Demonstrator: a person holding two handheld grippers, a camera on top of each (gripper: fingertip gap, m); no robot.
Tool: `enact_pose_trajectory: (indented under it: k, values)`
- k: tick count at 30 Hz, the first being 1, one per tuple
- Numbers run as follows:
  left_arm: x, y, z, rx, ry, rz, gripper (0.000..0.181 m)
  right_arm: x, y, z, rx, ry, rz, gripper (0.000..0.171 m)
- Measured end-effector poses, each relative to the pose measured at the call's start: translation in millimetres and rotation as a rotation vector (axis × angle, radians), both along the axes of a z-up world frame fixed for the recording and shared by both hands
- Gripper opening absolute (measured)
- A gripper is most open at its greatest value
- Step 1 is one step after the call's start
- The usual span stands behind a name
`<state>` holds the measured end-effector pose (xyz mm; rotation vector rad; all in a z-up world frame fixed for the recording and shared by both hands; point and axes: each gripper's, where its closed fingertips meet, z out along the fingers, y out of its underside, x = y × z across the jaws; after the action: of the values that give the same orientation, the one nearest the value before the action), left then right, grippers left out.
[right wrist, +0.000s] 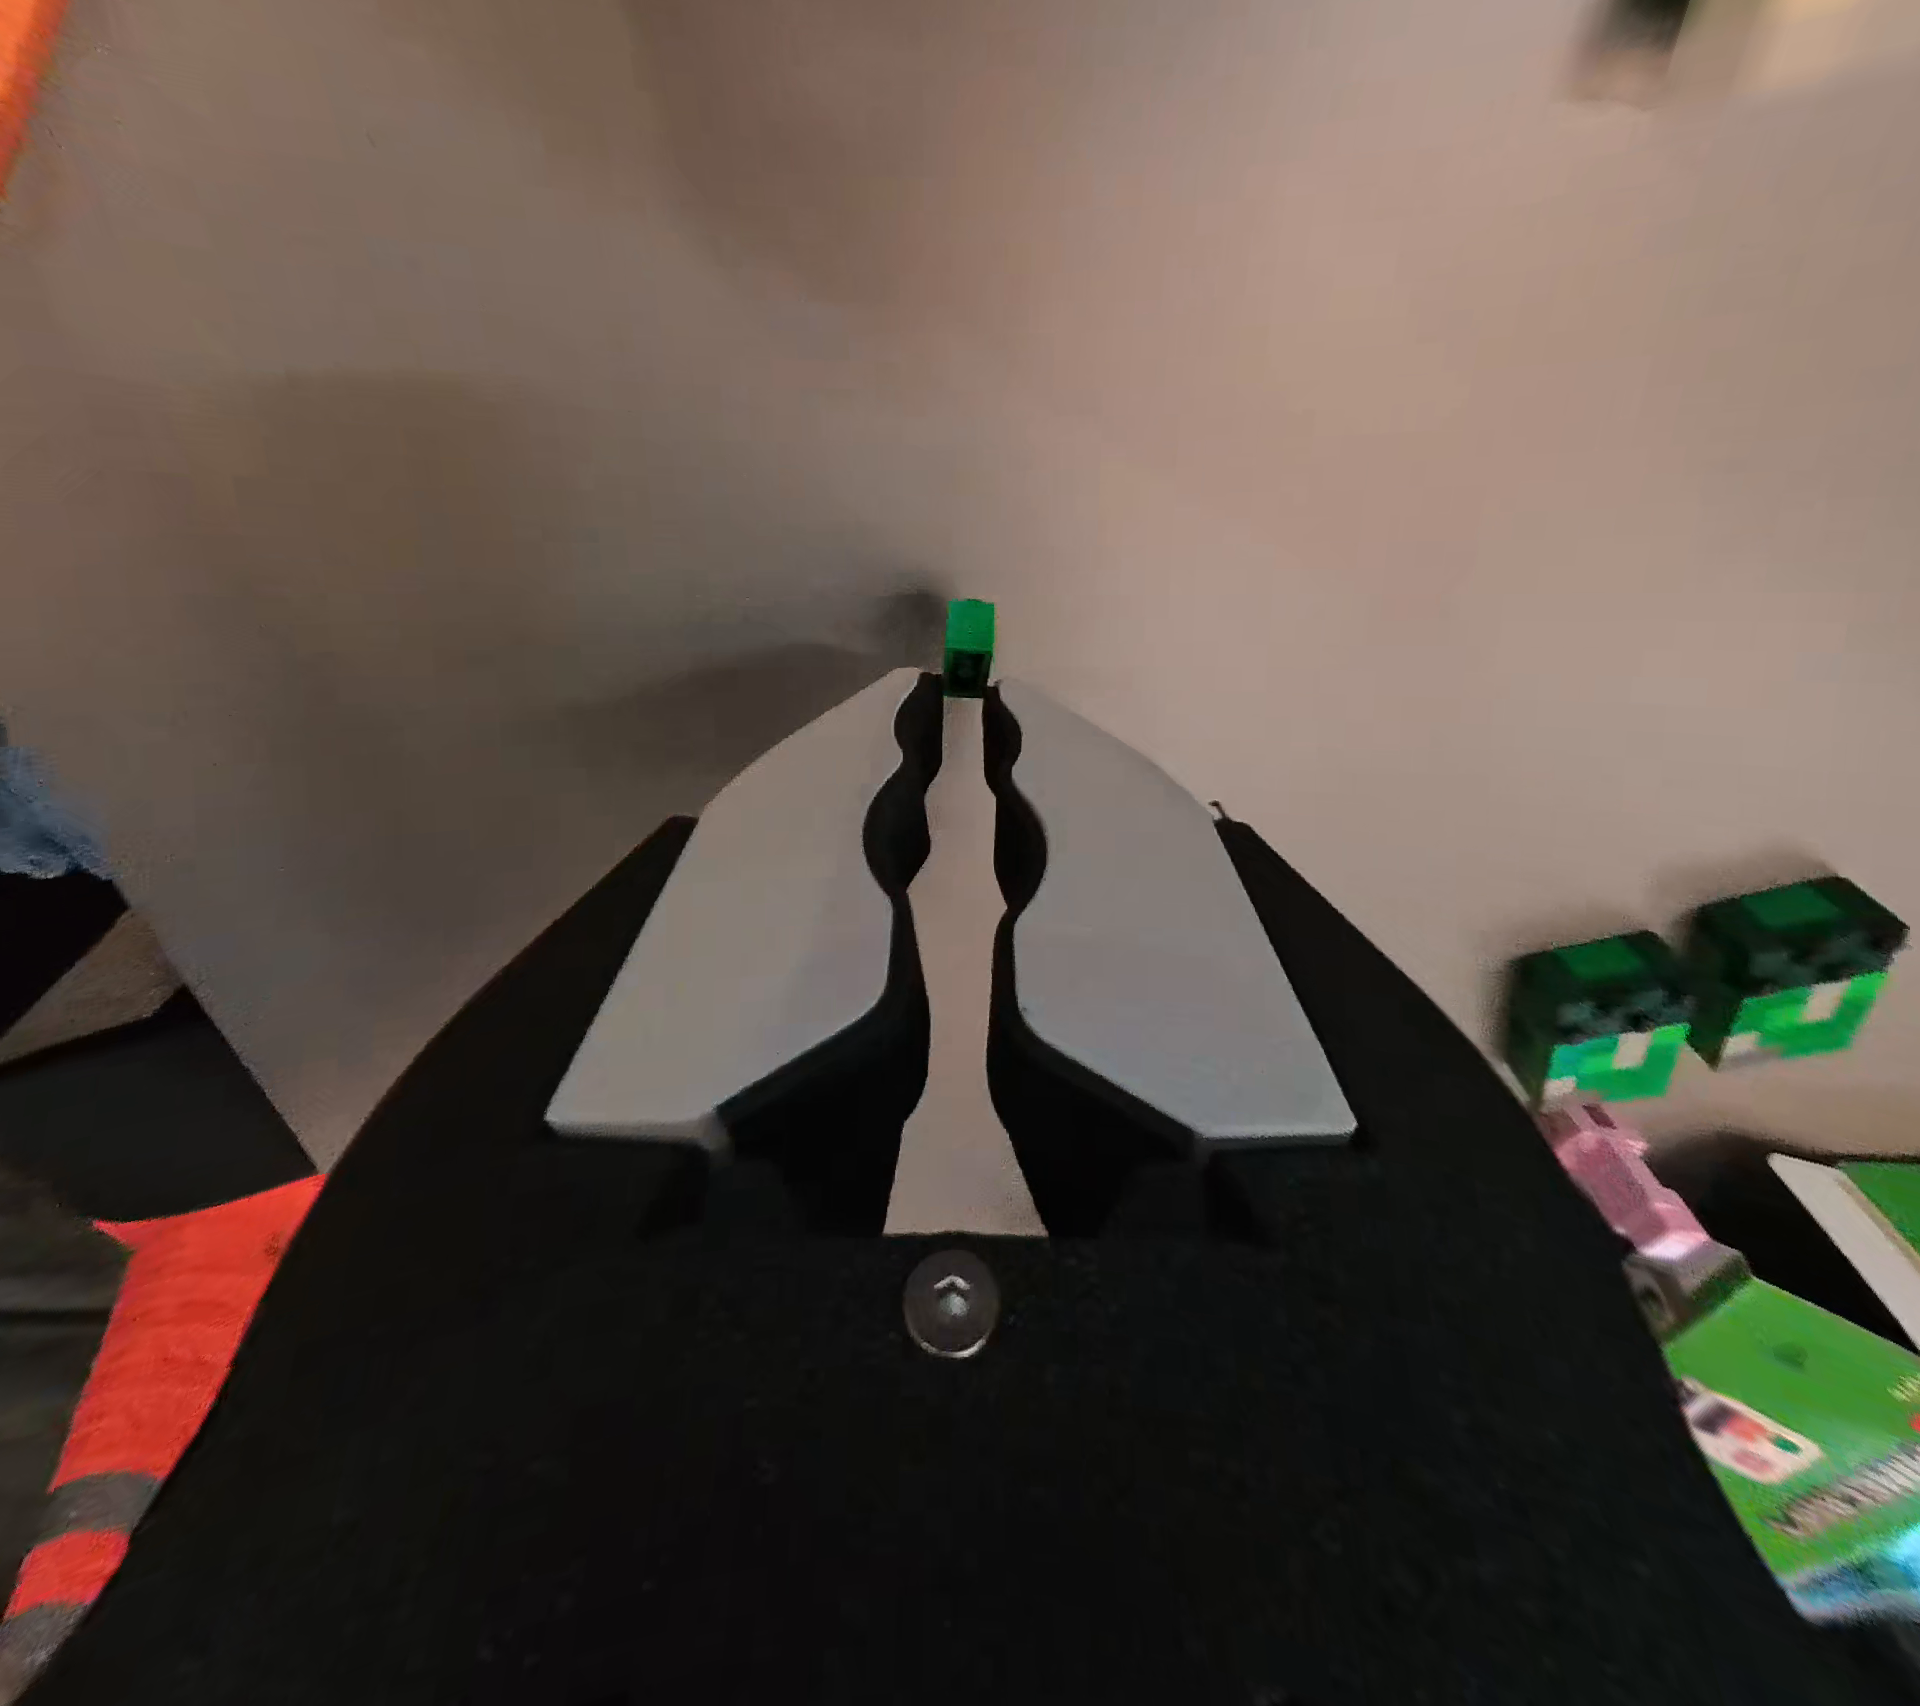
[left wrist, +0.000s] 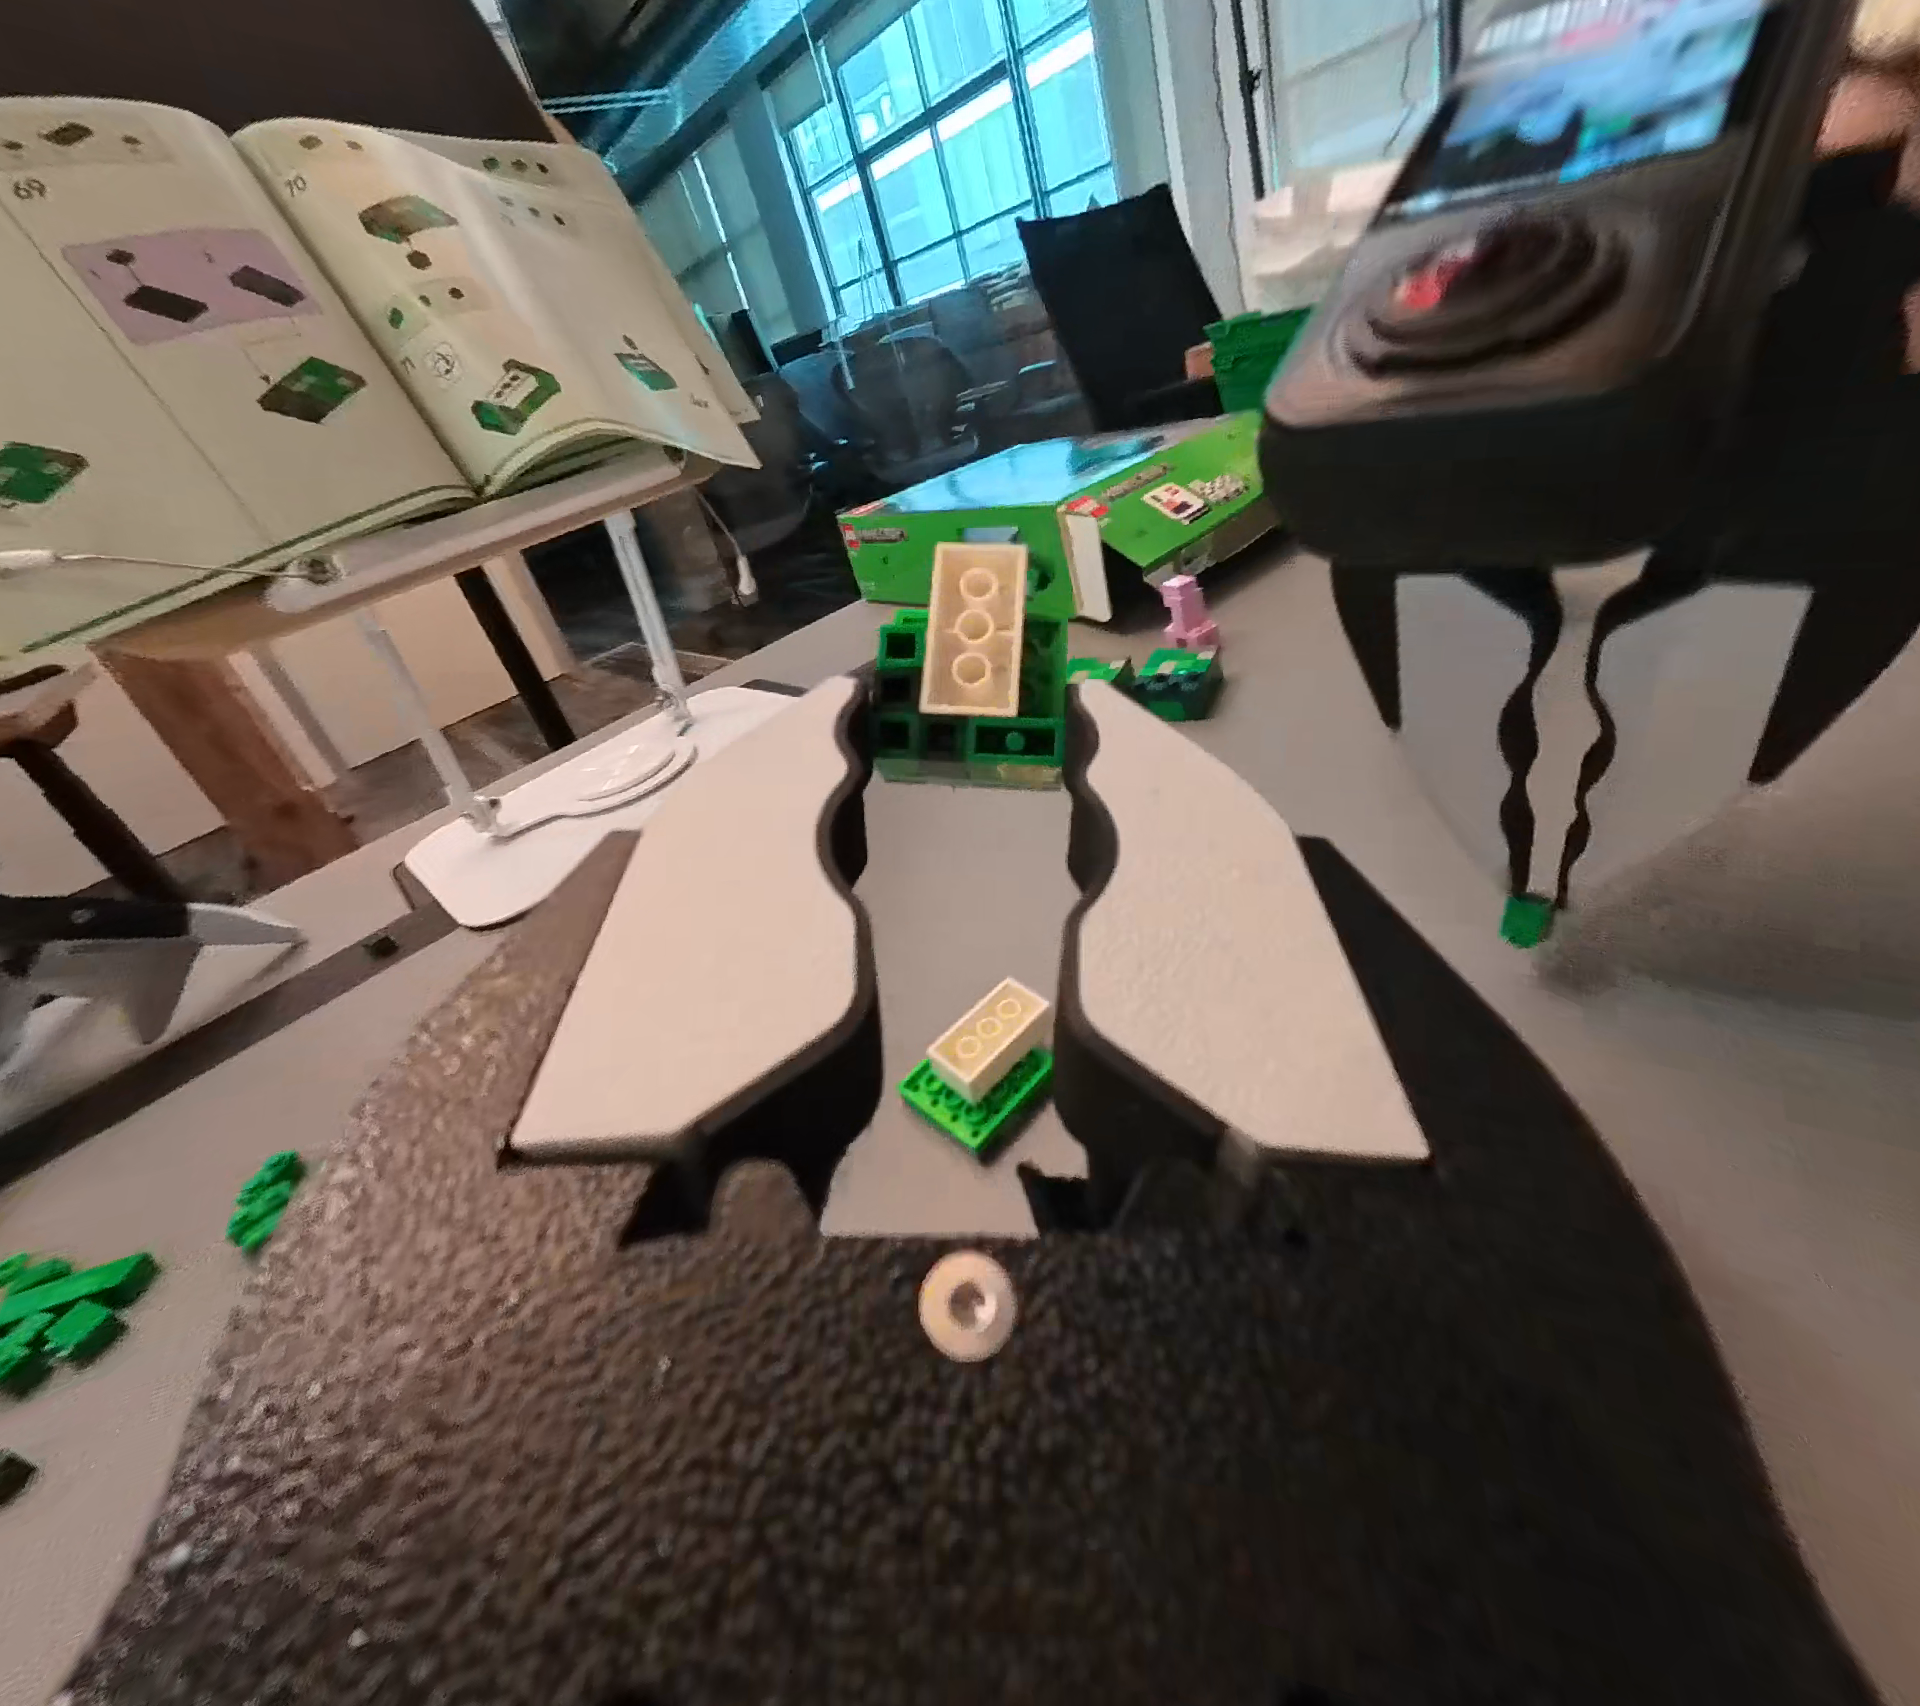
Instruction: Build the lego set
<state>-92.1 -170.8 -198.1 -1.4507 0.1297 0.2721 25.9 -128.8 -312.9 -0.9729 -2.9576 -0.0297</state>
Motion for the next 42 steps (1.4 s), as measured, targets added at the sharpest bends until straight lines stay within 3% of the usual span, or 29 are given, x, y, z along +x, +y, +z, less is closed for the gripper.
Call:
enact_pose_trajectory:
  k: [1, 9, 12, 20, 25, 28, 33, 35, 39, 42]
  values:
    - [2, 0, 0, 0.006, -0.023, -0.023, 0.035, 1, 0, -3, -0.001, 0.0, 0.0, 0.007]
    - [15, 0, 2, 0.032, -0.196, -0.171, 0.035, -2, -2, -8, -0.015, 0.054, -0.006, 0.007]
    - [20, -1, 4, 0.046, -0.189, -0.206, 0.035, 2, -2, -5, -0.055, 0.085, -0.017, 0.02]
    - [35, -1, 2, 0.036, -0.168, -0.295, 0.035, 4, -1, -8, -0.424, 0.311, -0.211, 0.024]
    - [37, -1, 1, 0.028, -0.194, -0.329, 0.035, 2, -17, -1, -0.596, 0.459, -0.171, 0.019]
    - [39, 0, -1, 0.018, -0.191, -0.34, 0.035, 2, -21, 0, -0.669, 0.43, -0.243, 0.021]
    - [47, 1, -5, -0.012, -0.164, -0.371, 0.035, -3, -22, -10, -0.581, 0.474, -0.149, 0.022]
    - [50, 2, -9, -0.037, -0.137, -0.392, 0.035, -4, -23, -10, -0.59, 0.448, -0.17, 0.01]
    - [54, 5, -30, -0.167, -0.004, -0.415, 0.035, -9, -21, -1, -0.645, 0.388, -0.286, 0.01]
    - [49, 6, -40, -0.224, 0.076, -0.379, 0.035, -11, -16, 0, -0.689, 0.284, -0.485, 0.01]
